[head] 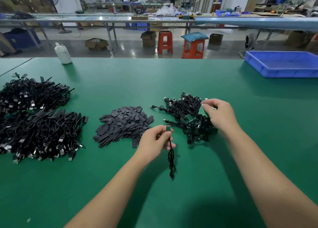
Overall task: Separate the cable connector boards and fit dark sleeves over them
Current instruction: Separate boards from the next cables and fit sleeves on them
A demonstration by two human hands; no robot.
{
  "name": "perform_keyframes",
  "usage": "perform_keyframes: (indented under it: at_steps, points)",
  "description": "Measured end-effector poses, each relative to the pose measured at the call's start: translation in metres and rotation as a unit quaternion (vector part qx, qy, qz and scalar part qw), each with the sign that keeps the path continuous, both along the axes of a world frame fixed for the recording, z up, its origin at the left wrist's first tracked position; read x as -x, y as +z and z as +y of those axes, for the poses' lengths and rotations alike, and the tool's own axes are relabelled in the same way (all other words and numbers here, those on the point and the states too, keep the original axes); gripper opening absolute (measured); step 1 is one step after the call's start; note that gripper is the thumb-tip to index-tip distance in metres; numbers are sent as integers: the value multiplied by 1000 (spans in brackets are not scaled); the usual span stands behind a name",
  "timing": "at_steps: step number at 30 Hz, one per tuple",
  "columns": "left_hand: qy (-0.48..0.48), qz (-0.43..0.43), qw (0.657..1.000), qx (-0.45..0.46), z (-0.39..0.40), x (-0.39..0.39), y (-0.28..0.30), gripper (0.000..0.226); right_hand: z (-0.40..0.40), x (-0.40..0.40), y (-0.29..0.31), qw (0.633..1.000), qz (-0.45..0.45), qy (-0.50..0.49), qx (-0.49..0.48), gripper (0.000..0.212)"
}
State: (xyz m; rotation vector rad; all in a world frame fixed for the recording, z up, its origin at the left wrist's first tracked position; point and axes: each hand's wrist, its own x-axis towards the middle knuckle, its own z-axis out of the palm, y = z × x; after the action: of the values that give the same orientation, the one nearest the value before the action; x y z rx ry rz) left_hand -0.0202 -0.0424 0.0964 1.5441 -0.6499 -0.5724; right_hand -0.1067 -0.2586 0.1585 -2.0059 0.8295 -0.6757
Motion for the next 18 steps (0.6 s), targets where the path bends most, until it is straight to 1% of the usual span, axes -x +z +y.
perform_keyframes:
  at_steps: [2, 4, 7, 9, 11, 13, 16, 17, 18]
  points:
    - [-4, 10, 1000, 2, 2, 0, -1, 11, -4, 2, 9, 989, 87, 115, -15, 11]
    - [-18, 9, 1000, -4, 4, -1, -2, 12, -8, 4, 18, 963, 170, 209, -12, 12]
    - [-33, 6, 999, -15, 5, -1, -6, 13, -15, 1, 27, 937, 230, 264, -3, 12]
    - [-32, 11, 999, -17, 5, -1, -10, 13, -18, -2, 30, 934, 230, 272, -21, 11]
    - [-31, 17, 999, -18, 5, -1, -13, 13, -19, -8, 25, 936, 234, 263, -7, 12]
    - [-29, 23, 999, -19, 5, -1, -16, 12, -20, -15, 14, 933, 260, 246, 38, 18]
    - [-20, 24, 999, -25, 6, 0, -18, 11, -23, -27, -7, 926, 304, 189, 123, 28]
    - [-13, 9, 999, -30, 6, 0, -18, 11, -24, -29, -14, 926, 307, 170, 143, 35]
    - [0, -25, 999, -45, 6, -2, -19, 10, -25, -30, -19, 928, 301, 154, 153, 44]
